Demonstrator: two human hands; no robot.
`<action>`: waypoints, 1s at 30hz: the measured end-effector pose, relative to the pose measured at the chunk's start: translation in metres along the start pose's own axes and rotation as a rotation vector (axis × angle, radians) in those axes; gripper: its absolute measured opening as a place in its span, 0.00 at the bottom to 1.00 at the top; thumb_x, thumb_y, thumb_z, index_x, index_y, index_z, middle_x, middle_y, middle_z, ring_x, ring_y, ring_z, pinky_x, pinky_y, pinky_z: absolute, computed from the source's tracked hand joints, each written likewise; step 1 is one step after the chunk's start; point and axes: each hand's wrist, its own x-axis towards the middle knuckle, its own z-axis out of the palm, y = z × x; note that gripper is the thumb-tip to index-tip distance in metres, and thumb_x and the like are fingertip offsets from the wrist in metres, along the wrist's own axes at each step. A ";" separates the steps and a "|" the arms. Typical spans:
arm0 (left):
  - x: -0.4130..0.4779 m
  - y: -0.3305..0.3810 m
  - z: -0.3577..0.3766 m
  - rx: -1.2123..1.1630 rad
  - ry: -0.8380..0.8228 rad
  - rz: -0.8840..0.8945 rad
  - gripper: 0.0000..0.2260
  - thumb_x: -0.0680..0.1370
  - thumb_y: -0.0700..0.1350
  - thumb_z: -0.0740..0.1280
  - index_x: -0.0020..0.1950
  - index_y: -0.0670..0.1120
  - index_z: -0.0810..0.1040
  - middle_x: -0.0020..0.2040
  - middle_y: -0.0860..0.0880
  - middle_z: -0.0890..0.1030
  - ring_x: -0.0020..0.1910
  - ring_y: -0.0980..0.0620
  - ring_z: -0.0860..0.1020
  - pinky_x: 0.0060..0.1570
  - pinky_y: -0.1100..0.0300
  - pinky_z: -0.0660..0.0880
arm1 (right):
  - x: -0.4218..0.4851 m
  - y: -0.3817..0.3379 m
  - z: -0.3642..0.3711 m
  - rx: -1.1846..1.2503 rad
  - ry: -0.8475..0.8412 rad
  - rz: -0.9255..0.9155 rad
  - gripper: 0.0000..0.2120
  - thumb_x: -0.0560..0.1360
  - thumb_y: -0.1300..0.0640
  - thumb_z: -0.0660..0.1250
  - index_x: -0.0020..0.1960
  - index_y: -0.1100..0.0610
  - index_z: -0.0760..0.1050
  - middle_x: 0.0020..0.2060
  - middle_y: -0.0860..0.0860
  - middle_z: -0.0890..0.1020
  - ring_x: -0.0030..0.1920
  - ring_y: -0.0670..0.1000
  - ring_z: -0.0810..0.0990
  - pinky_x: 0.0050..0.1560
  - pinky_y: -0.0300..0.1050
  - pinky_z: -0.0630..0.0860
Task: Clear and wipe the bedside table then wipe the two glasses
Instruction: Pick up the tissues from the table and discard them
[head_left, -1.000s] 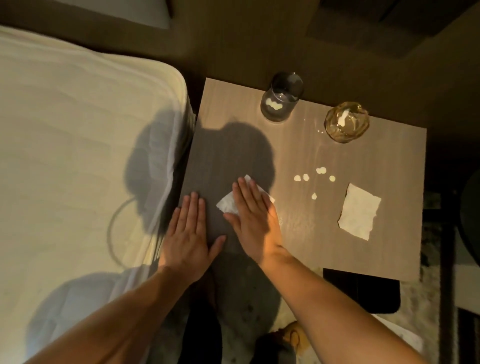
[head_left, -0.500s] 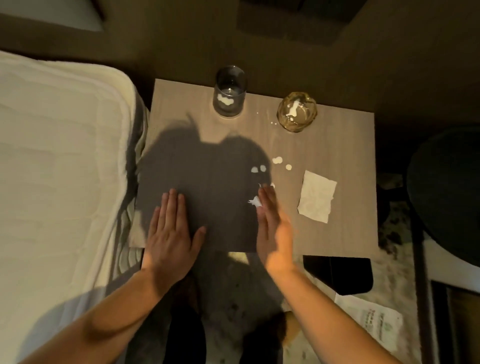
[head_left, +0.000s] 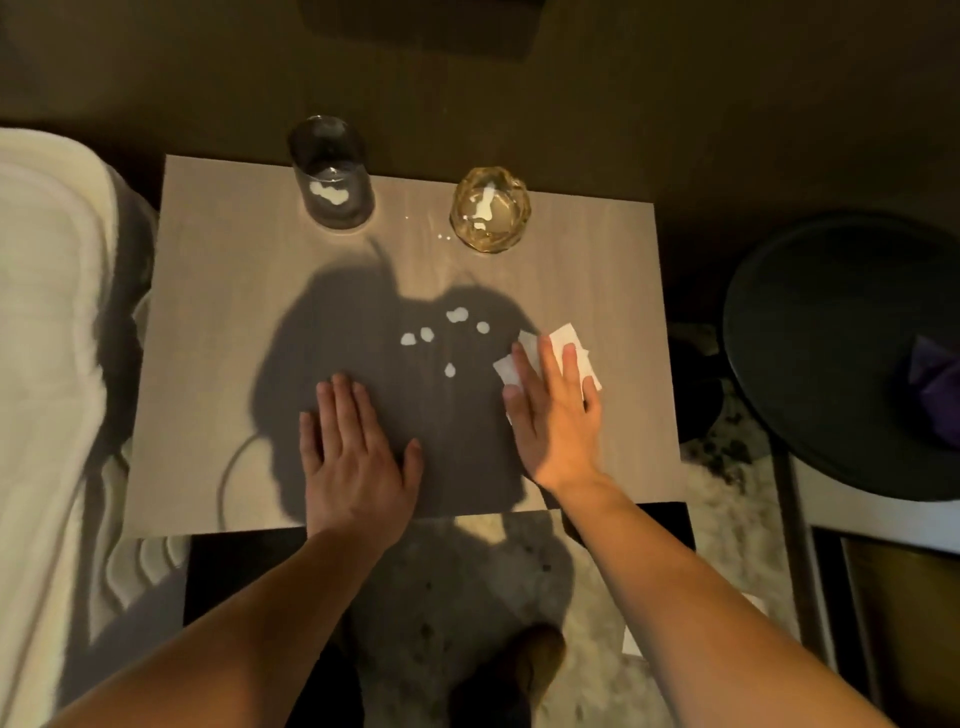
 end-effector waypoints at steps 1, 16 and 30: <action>0.000 0.001 0.000 0.009 0.006 -0.001 0.40 0.82 0.63 0.49 0.84 0.36 0.46 0.86 0.37 0.49 0.86 0.39 0.45 0.83 0.40 0.44 | -0.001 0.001 0.002 -0.016 0.014 -0.002 0.28 0.84 0.37 0.41 0.83 0.40 0.50 0.84 0.46 0.51 0.84 0.55 0.42 0.80 0.60 0.49; -0.019 0.021 -0.006 -0.179 0.115 0.093 0.34 0.81 0.53 0.60 0.82 0.36 0.58 0.82 0.32 0.59 0.83 0.35 0.56 0.79 0.38 0.52 | -0.060 0.051 0.017 0.510 0.450 -0.087 0.12 0.79 0.63 0.69 0.61 0.62 0.84 0.63 0.56 0.84 0.65 0.50 0.81 0.69 0.50 0.77; -0.030 0.172 0.041 -0.078 0.085 0.413 0.31 0.80 0.53 0.59 0.80 0.38 0.67 0.80 0.36 0.69 0.81 0.35 0.62 0.79 0.36 0.56 | -0.169 0.189 0.025 1.042 0.535 0.731 0.10 0.80 0.66 0.68 0.59 0.58 0.83 0.63 0.60 0.83 0.55 0.36 0.82 0.52 0.26 0.75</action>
